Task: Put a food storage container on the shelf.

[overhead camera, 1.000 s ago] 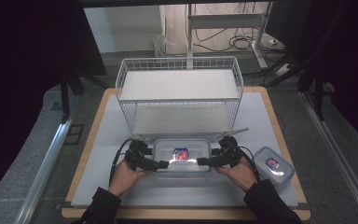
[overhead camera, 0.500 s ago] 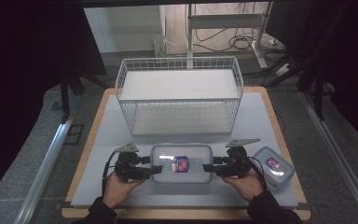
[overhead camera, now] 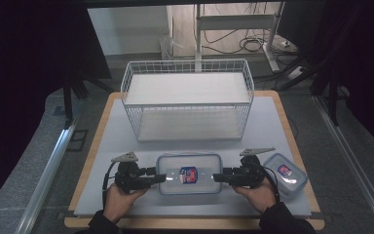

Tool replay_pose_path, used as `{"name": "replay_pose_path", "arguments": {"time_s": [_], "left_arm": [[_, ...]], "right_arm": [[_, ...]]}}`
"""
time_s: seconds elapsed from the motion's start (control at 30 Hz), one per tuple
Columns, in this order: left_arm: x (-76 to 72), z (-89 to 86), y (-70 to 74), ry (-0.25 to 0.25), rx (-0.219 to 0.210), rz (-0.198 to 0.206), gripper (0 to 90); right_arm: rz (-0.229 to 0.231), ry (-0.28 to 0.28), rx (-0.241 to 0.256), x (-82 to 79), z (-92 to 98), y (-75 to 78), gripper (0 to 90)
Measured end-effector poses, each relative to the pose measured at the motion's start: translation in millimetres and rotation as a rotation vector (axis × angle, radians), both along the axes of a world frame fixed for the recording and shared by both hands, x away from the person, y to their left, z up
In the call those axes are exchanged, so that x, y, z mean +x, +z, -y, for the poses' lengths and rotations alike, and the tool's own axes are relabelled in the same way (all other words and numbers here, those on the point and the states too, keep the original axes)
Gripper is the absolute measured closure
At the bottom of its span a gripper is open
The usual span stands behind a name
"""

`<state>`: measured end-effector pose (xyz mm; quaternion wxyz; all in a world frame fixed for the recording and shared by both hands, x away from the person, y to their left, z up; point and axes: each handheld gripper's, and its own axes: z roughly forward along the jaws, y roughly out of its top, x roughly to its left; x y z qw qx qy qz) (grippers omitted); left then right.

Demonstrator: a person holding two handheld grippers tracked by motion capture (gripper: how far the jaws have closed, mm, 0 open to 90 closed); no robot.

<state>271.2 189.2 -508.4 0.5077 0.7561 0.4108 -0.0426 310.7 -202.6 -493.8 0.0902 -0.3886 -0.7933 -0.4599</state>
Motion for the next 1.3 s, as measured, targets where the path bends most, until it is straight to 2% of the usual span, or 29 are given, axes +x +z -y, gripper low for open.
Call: {"name": "replay_pose_path", "arguments": {"time_s": [0.07, 0.13, 0.23, 0.33, 0.5, 0.67, 0.8, 0.97, 1.3], "left_arm": [[-1.5, -1.1, -0.6, -0.003, -0.008, 0.004, 49.3], [-1.6, -0.4, 0.4, -0.001, -0.001, 0.005, 49.3], [-1.0, -1.0, -0.5, 0.001, -0.015, 0.004, 49.6], [0.7, -1.9, -1.3, 0.001, -0.027, -0.001, 49.9], [3.1, -1.6, -1.1, 0.013, -0.034, 0.006, 50.6], [5.2, 1.1, 2.3, 0.02, -0.004, 0.032, 50.7], [7.8, 2.3, 3.2, 0.019, -0.012, 0.032, 50.6], [9.8, 2.2, 10.3, 0.023, -0.025, 0.055, 50.7], [17.4, 0.0, 27.4, 0.011, -0.047, 0.081, 51.3]], "right_arm": [[-0.017, -0.006, 0.02, 0.5, 1.4, -3.0, 49.6], [-0.022, 0.0, 0.017, 0.8, 1.8, -2.1, 50.2], [-0.048, -0.011, 0.026, 0.8, 2.8, -1.6, 51.7], [-0.05, -0.013, 0.028, 1.3, 3.0, -1.4, 51.7], [-0.031, -0.02, 0.031, 0.7, 3.5, -0.9, 52.6], [-0.005, -0.031, 0.047, -0.7, 4.3, 2.3, 53.9], [0.004, -0.043, 0.053, -0.9, 5.9, 4.0, 54.1], [0.019, -0.052, 0.072, -0.7, 7.8, 7.9, 54.2], [0.063, -0.055, 0.098, 2.6, 9.7, 25.8, 54.7]]}}
